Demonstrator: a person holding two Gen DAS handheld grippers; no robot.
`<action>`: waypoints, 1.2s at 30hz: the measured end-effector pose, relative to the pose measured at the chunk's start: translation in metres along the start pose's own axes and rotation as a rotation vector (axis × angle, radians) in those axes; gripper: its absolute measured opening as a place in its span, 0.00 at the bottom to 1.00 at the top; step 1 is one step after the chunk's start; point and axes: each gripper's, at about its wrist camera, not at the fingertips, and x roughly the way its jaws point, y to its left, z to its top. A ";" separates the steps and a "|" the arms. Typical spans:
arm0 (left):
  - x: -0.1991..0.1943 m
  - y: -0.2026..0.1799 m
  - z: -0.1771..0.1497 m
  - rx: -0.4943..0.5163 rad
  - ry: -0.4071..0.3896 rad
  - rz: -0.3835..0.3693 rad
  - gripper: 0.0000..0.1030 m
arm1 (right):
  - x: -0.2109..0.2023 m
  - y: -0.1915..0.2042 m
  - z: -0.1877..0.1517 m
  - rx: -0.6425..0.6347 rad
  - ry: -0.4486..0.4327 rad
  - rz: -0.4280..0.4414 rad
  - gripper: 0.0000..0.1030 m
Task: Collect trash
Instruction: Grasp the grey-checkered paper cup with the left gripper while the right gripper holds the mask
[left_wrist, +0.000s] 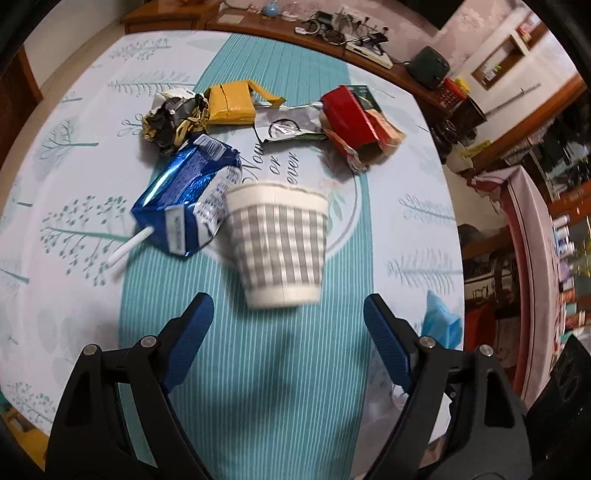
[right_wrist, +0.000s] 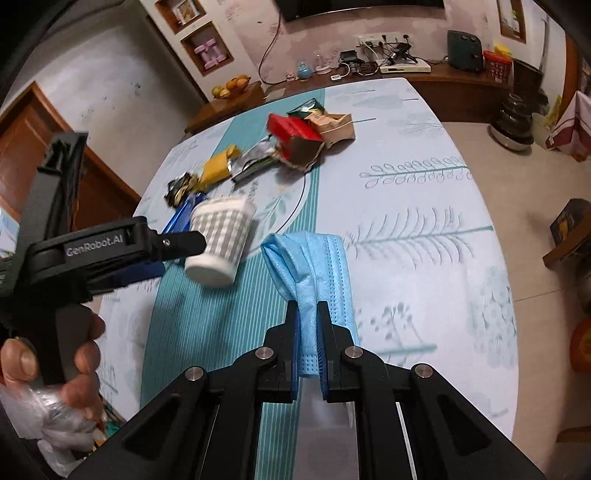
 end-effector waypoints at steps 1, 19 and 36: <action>0.006 0.001 0.005 -0.014 0.008 0.000 0.78 | 0.005 -0.003 0.004 0.009 0.003 0.004 0.08; 0.068 -0.003 0.025 -0.045 0.060 0.008 0.45 | 0.019 -0.023 -0.006 0.107 0.026 0.032 0.08; -0.038 -0.023 -0.054 0.166 -0.039 -0.055 0.43 | -0.066 0.015 -0.084 0.172 -0.053 0.016 0.08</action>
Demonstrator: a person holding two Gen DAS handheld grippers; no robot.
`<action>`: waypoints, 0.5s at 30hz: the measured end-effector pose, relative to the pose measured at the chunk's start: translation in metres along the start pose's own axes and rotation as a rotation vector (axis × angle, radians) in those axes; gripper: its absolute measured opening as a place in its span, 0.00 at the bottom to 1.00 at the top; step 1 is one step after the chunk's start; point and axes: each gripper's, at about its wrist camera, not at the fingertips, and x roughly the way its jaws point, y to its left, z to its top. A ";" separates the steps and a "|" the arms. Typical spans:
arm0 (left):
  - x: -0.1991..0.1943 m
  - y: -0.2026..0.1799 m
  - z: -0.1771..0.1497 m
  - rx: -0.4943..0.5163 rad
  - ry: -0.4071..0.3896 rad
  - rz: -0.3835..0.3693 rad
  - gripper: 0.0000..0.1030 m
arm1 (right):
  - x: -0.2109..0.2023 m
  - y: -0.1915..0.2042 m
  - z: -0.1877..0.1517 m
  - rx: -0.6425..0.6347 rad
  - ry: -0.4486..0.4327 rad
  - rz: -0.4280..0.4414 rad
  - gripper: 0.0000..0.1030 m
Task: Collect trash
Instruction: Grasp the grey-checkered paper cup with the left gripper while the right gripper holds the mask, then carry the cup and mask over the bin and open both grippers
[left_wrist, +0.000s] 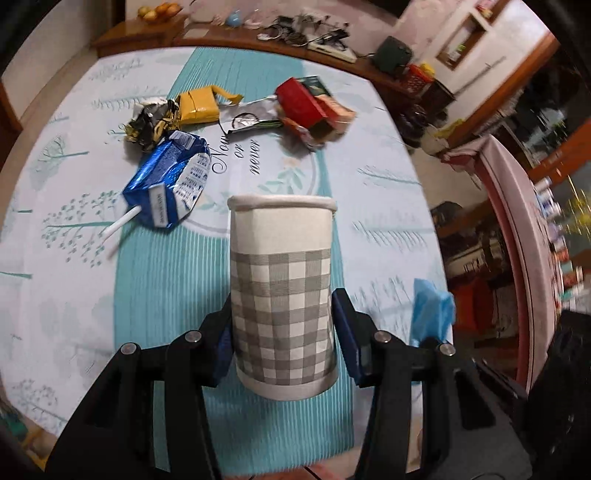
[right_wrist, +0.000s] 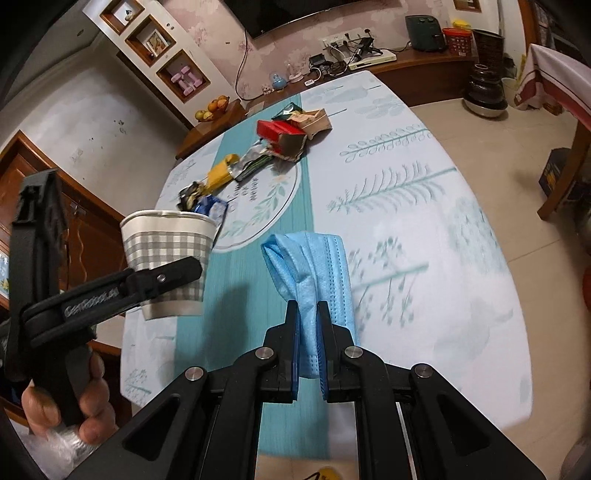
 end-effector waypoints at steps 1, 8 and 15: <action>-0.010 -0.001 -0.006 0.014 -0.005 -0.003 0.43 | -0.007 0.004 -0.011 0.007 -0.005 0.002 0.08; -0.087 0.013 -0.083 0.127 -0.032 -0.034 0.43 | -0.047 0.034 -0.090 0.045 -0.018 0.011 0.08; -0.127 0.041 -0.167 0.187 -0.008 -0.068 0.43 | -0.072 0.059 -0.181 0.066 -0.006 0.013 0.08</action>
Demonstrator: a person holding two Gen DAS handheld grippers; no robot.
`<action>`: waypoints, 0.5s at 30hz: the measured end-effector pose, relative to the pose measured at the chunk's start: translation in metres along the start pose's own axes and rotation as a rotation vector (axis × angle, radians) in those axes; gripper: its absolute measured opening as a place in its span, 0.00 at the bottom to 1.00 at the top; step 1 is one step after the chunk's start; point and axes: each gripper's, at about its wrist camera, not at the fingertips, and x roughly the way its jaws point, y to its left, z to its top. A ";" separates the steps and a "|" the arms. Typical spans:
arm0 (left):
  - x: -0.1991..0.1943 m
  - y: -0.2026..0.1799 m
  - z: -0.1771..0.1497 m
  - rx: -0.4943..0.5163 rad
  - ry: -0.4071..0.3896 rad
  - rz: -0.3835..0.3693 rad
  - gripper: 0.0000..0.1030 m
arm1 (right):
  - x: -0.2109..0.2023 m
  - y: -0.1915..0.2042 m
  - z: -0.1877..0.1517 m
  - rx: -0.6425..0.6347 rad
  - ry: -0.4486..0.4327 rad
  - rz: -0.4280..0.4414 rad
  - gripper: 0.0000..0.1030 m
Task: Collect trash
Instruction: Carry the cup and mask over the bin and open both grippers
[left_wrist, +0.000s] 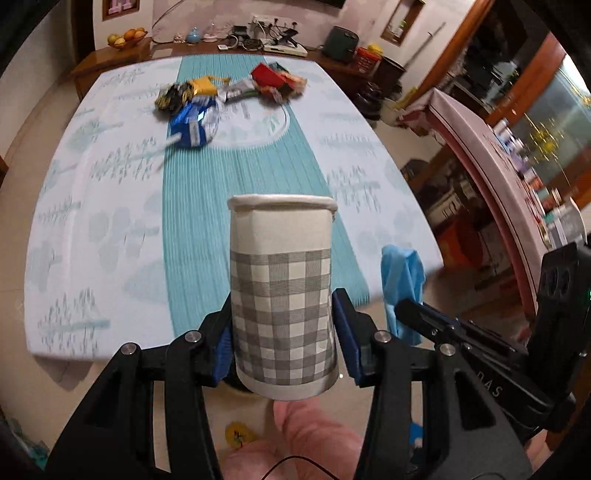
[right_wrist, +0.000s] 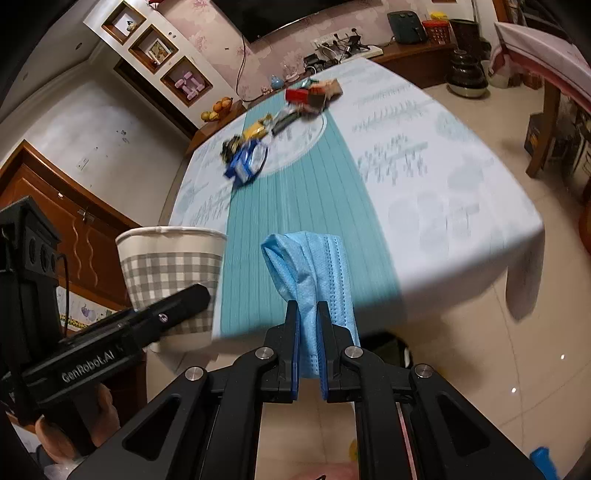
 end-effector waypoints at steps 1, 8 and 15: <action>-0.004 0.002 -0.016 0.006 0.010 -0.006 0.43 | -0.002 0.001 -0.014 0.008 0.009 -0.001 0.08; -0.007 0.009 -0.086 0.026 0.082 -0.003 0.43 | 0.002 -0.004 -0.080 0.064 0.096 -0.006 0.08; 0.018 0.013 -0.127 0.012 0.150 0.010 0.43 | 0.032 -0.032 -0.112 0.117 0.168 -0.030 0.08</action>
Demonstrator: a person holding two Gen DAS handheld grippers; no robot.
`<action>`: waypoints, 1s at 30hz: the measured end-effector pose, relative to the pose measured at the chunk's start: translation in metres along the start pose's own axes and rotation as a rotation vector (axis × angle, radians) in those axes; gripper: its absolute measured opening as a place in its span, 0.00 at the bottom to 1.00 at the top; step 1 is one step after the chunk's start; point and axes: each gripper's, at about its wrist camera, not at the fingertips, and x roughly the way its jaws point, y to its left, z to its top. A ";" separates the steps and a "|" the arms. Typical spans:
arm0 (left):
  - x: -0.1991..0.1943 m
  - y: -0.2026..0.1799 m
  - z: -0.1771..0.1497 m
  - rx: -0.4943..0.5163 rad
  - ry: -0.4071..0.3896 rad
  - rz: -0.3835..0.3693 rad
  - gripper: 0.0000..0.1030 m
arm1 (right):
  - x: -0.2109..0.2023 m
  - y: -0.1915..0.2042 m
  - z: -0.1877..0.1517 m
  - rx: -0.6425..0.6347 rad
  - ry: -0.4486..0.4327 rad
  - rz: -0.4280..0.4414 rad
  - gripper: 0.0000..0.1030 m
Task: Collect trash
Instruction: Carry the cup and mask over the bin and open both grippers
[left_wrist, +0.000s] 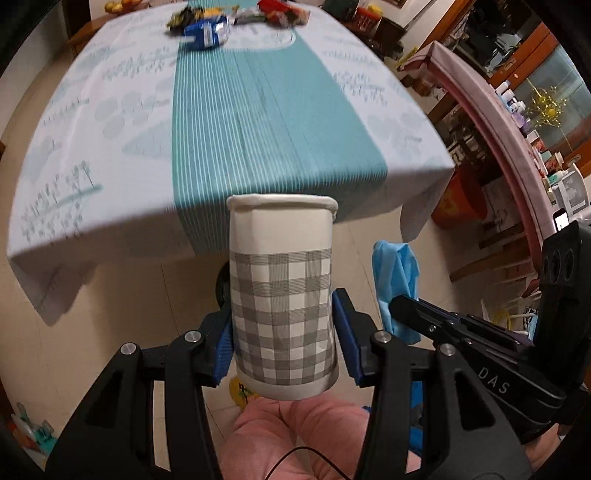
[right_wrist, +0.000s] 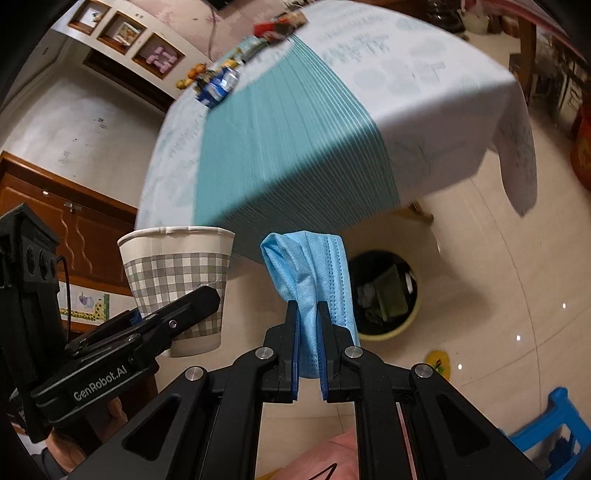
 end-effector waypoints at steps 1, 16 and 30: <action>0.009 0.000 -0.005 0.002 0.008 0.002 0.44 | 0.010 -0.008 -0.001 0.014 0.009 -0.002 0.08; 0.167 0.029 -0.037 -0.043 0.055 0.039 0.45 | 0.171 -0.123 -0.018 0.206 0.120 0.080 0.08; 0.271 0.061 -0.040 0.007 0.066 0.113 0.80 | 0.257 -0.163 0.009 0.254 0.136 0.098 0.54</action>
